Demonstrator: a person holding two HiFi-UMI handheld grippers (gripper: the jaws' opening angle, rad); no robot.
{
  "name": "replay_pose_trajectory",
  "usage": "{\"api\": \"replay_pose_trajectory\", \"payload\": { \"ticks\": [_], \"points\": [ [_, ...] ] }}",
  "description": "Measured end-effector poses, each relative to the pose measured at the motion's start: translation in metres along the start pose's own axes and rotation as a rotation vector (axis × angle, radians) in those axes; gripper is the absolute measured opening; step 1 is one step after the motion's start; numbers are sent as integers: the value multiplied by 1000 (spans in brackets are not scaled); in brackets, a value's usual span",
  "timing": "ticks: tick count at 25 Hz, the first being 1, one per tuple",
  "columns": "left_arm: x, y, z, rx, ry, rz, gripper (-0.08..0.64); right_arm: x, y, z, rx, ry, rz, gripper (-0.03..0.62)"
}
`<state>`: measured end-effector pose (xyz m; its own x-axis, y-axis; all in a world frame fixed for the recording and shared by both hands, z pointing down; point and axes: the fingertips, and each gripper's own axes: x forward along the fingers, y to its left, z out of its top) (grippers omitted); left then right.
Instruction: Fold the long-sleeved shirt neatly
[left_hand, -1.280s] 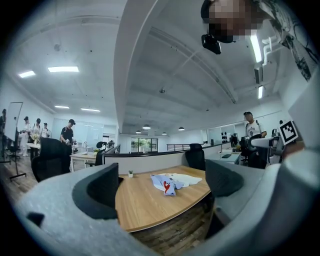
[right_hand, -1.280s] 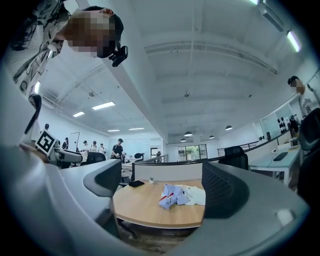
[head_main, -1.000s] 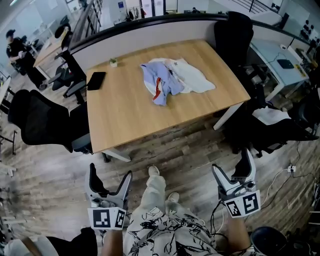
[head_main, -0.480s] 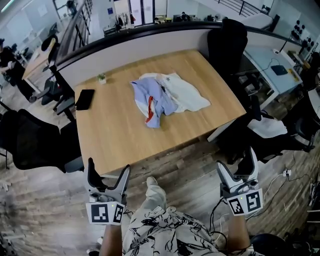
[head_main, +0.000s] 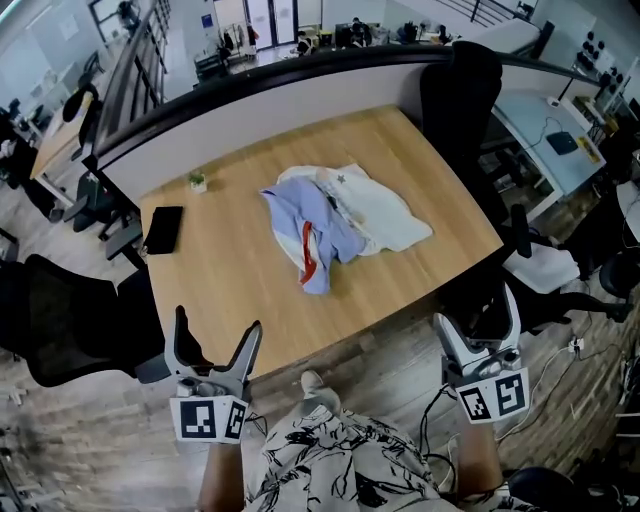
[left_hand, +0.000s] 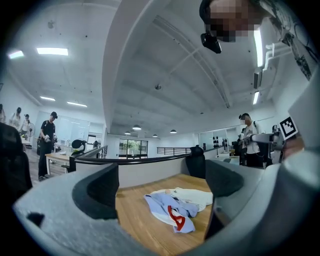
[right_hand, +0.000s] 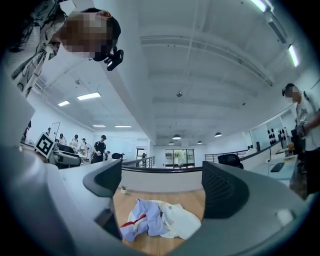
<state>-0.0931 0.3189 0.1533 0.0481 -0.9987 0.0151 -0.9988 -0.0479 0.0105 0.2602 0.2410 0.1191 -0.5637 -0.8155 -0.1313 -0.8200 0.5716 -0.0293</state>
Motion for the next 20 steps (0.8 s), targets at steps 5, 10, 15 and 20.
{"api": "replay_pose_trajectory", "payload": {
  "ticks": [5,10,15,20],
  "points": [
    [36,16,-6,10,25,-44,532,33,3,-12,-1,23,-10,497],
    [66,24,-16,8,53,-52,532,60,-11,-27,2,62,-15,497],
    [96,28,-25,1,72,-21,531,98,-33,-43,24,66,9,496],
    [133,26,-15,15,59,20,531,147,-60,-42,24,51,66,496]
  ]
}}
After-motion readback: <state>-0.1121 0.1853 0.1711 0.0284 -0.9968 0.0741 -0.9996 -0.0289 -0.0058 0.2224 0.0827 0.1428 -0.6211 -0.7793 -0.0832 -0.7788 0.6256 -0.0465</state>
